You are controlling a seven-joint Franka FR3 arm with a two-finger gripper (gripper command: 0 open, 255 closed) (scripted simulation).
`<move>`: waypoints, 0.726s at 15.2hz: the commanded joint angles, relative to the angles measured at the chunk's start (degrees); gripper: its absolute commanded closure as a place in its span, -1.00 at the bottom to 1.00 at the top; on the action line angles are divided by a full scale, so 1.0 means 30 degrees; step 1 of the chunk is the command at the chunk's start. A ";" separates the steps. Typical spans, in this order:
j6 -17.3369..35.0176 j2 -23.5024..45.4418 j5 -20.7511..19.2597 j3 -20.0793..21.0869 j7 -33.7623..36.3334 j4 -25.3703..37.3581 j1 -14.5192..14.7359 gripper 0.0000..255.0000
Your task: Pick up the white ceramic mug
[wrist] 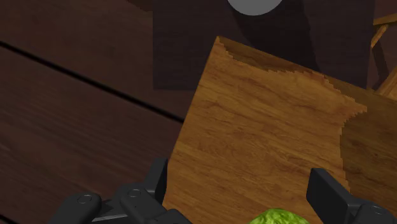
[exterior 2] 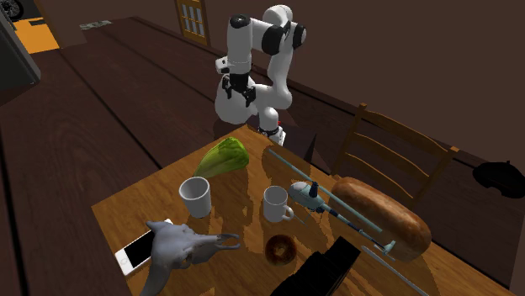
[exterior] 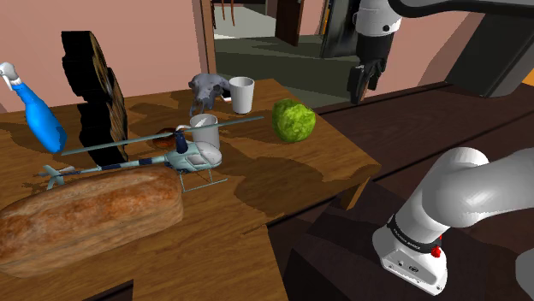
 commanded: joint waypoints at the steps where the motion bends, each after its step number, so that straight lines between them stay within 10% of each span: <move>1: 0.0000 0.0000 0.0000 0.0000 0.0000 0.0000 0.0000 -1.00; 11: 0.4769 0.4087 0.2004 0.2317 0.3648 0.0767 0.0559 -1.00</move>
